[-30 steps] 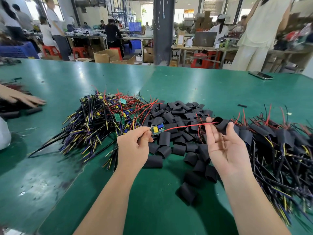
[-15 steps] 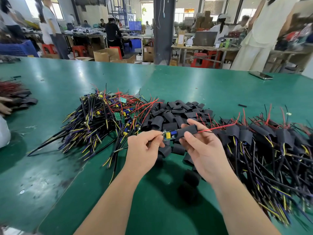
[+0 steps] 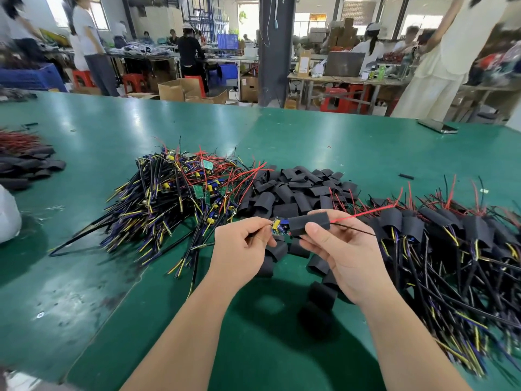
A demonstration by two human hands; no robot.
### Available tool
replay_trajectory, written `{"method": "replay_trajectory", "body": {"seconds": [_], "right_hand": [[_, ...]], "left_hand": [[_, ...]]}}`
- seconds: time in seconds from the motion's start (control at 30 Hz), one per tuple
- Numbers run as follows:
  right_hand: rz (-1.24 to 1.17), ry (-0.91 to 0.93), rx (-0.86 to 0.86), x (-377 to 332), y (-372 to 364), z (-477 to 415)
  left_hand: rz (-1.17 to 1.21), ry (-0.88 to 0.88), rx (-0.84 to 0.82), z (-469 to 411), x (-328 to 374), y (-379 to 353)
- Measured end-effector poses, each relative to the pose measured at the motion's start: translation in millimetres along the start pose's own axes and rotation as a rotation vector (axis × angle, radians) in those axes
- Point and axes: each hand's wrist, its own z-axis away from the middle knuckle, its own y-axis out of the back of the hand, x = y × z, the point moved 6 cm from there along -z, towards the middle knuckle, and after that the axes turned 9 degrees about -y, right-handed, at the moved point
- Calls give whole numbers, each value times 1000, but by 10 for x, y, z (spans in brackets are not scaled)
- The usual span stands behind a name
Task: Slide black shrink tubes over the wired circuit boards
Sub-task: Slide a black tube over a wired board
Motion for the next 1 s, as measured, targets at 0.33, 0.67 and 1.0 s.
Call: {"method": "replay_trajectory", "body": {"seconds": [0.33, 0.67, 1.0], "right_hand": [[131, 15, 33, 14, -8, -4], [-61, -137, -33, 164, -56, -26], [-214, -256, -13, 202, -74, -8]], "left_hand": [[-234, -104, -10, -1, 108, 41], [-428, -195, 15, 21, 167, -2], [-405, -192, -32, 22, 206, -13]]}}
